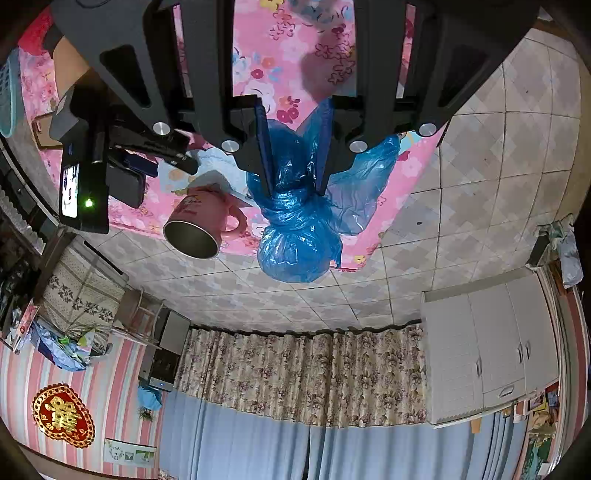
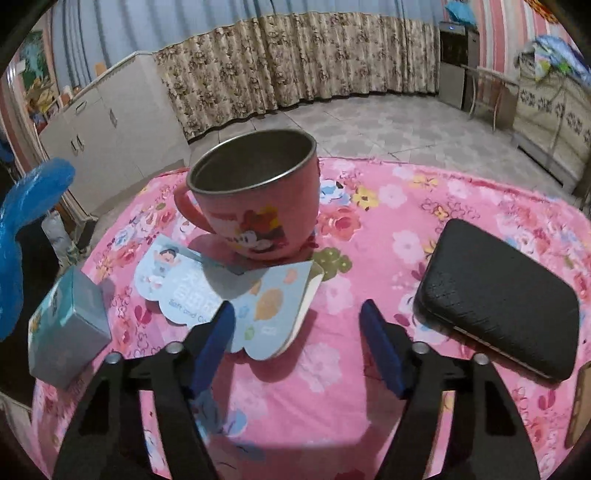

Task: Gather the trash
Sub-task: 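Grasp the blue plastic bag with the left tool while the right tool grasps the printed white card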

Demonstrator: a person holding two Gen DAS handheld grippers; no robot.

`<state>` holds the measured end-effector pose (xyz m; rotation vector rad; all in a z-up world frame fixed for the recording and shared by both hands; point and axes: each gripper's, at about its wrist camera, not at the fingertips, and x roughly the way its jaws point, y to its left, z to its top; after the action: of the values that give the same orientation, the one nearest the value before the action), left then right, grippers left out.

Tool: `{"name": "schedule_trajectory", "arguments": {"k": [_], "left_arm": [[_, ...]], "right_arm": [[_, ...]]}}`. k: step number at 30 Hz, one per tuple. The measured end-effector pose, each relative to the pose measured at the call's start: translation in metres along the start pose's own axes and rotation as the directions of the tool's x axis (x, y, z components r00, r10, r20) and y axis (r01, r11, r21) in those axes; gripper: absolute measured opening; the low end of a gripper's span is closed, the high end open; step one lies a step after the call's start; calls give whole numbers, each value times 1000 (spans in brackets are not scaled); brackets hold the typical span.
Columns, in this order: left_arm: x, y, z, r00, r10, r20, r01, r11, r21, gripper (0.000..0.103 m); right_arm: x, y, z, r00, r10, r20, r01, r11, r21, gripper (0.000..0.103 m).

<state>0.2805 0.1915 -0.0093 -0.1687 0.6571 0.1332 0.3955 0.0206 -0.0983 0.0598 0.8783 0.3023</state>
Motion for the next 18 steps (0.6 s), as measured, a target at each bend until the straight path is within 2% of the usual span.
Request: {"name": "schedule_trajectory", "arguments": {"k": [1,3,7,11,18], "left_arm": [[0,0,1,1000,0,-1,0,1000,-1,21],[1,0,0,1000,0,-4,0,1000,-2,21],[2,1,0,1000,-1,-9,1,1000,-6,21],[5,-1,0,1000,-1,-11,1,1000,7,21],[7,-18,-2,1000,-20,-17,21,999,39,21]], "right_arm": [[1,0,0,1000,6,3,-6,1000,1,48],[2,2,1,1000,16,4,-16,1000,-4,39],[-2,-4,0,999,42,27,-42,999,21,27],[-17,-11,1,996,72,60,-75,996,44,19],[-62,-31,-7,991,37,126,-40,999,18,10]]}}
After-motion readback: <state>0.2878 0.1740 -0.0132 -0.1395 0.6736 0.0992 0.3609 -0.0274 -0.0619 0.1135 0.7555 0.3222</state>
